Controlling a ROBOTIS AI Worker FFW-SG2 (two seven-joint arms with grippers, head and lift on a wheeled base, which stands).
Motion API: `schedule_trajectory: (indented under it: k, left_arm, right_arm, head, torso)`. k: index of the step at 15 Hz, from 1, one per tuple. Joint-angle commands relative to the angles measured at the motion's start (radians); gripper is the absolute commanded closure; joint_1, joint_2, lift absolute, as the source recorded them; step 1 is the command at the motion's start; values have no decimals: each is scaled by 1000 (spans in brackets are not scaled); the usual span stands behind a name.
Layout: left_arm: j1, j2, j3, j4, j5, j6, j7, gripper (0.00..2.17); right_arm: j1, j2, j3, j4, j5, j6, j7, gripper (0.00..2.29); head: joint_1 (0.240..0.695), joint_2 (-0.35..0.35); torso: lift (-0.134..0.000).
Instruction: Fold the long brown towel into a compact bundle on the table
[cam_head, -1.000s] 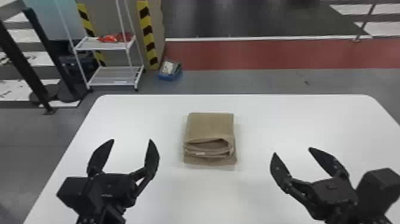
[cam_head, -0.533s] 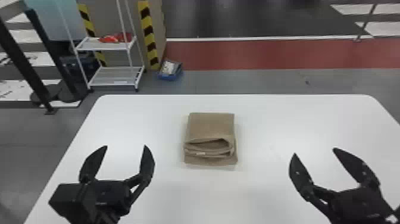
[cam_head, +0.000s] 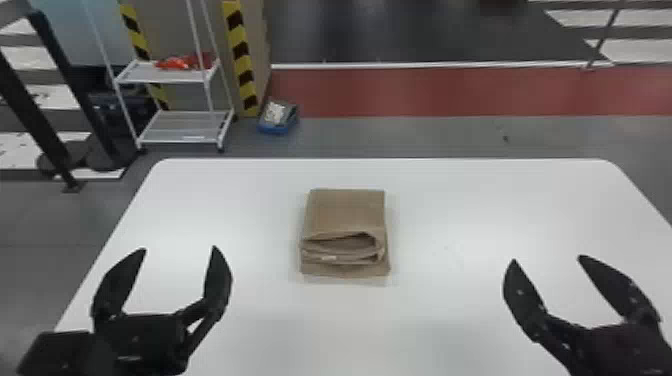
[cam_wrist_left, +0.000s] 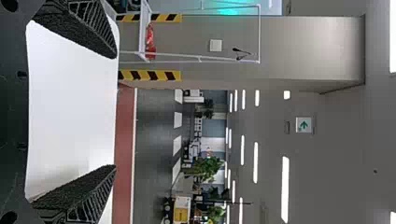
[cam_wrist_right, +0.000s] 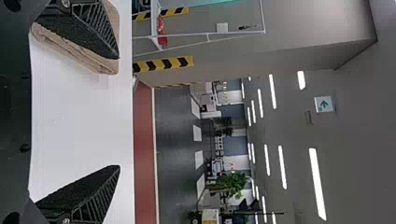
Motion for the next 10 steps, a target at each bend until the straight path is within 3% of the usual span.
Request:
schedule_trajectory:
  k: [1,10]
  left_arm:
    - [5,-6,5,-5,11,-5,-6,33]
    - [9,-6,-15,-11,0,4,-11,36]
  right_arm:
    - [3,-3,-10,-2,-11,0,3,36]
    - [16,-2,-6,-17,-20,0,20,36]
  head:
    - [695,35]
    - [695,23]
  torso:
    - [-109]
    - [-109]
